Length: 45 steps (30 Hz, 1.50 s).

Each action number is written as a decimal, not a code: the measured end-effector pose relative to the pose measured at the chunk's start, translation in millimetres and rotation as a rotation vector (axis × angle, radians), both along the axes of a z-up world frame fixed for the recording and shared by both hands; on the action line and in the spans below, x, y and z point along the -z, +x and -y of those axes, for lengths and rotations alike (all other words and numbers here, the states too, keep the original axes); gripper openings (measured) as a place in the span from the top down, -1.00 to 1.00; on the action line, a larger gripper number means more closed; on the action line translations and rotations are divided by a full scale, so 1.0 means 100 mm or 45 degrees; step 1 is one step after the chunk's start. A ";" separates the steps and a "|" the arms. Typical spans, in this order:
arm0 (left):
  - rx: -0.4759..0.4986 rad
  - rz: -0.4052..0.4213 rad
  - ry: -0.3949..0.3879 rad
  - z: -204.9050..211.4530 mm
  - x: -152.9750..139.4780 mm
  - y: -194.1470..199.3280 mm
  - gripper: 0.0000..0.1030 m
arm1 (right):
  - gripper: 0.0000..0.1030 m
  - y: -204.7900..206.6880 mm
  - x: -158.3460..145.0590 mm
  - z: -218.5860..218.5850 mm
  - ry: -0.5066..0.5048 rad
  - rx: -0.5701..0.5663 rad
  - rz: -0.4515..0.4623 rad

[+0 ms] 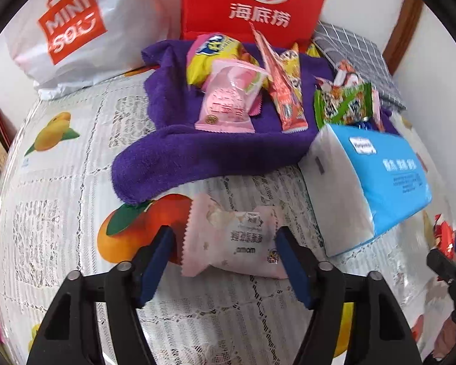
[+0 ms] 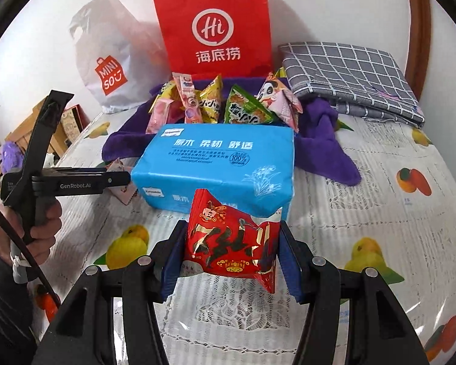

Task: Organize snacks
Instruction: 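Grasp the pale pink wrapped packet with the left tool while the right tool holds the red packet, then carry both held packets over the purple towel and lower them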

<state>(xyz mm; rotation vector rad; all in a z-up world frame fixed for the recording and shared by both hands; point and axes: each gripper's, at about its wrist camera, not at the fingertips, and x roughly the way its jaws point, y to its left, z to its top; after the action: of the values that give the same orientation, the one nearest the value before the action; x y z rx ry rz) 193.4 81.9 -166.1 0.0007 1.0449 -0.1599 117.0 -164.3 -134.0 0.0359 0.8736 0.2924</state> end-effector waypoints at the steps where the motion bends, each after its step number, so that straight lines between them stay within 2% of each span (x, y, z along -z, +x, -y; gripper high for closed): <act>1: 0.004 0.003 0.034 0.10 0.02 0.05 -0.43 | -0.10 0.00 0.01 0.00 -0.001 0.002 0.000; 3: 0.015 0.019 0.101 0.20 0.04 0.04 -0.43 | -0.10 -0.02 0.02 0.02 0.002 0.009 -0.004; 4: 0.023 0.027 0.105 0.23 0.03 0.04 -0.38 | -0.10 -0.03 0.02 0.04 0.008 0.015 -0.007; 8: 0.016 0.042 0.076 0.20 -0.03 0.04 0.09 | -0.10 -0.05 0.05 0.09 0.004 0.034 -0.019; 11: 0.027 0.013 -0.026 0.14 -0.07 0.00 0.16 | -0.10 -0.07 0.07 0.12 -0.009 0.048 -0.027; 19: 0.045 0.051 -0.078 0.16 -0.25 -0.33 0.16 | -0.10 -0.15 -0.01 0.14 -0.026 0.063 -0.012; 28: 0.095 0.094 -0.149 0.43 -0.55 -0.59 0.16 | -0.10 -0.21 -0.23 0.20 -0.042 0.059 0.035; 38: 0.121 0.116 -0.184 0.70 -0.82 -0.50 0.16 | -0.10 0.00 -0.53 0.34 -0.010 0.066 0.078; 45: 0.113 0.138 -0.218 0.71 -1.05 -0.28 0.16 | -0.10 0.38 -0.77 0.35 0.008 0.051 0.114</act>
<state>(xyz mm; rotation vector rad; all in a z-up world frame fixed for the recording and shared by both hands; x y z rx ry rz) 165.4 10.6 -60.8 -0.0985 0.9206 -0.3260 154.9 -199.3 -57.2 0.0458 0.7820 0.2579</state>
